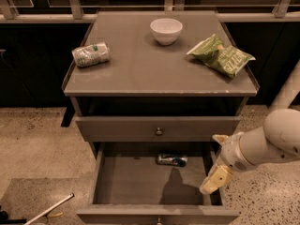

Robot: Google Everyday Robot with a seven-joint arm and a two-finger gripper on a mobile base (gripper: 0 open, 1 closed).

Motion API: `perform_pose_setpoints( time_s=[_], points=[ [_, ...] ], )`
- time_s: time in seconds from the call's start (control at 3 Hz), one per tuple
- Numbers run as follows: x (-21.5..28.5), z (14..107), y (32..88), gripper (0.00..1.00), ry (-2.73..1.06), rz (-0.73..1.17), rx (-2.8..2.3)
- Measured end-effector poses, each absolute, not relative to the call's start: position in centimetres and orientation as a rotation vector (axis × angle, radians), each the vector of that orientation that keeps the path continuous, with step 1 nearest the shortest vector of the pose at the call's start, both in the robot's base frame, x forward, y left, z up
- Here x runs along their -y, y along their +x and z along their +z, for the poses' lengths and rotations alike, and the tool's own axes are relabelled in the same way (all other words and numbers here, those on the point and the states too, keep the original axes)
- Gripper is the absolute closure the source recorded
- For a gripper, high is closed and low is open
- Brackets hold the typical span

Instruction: Pick redbull can from middle drawer and place on counter

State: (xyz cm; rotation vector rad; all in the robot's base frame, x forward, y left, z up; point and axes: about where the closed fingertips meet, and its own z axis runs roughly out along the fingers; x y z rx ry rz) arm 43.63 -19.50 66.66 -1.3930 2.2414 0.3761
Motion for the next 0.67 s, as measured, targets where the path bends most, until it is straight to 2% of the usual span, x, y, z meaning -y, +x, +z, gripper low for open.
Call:
perform_pose_setpoints(
  time_s=[0.67],
  points=[
    [18.8, 64.0, 42.2, 0.0, -1.365, 0.328, -2.278]
  ],
)
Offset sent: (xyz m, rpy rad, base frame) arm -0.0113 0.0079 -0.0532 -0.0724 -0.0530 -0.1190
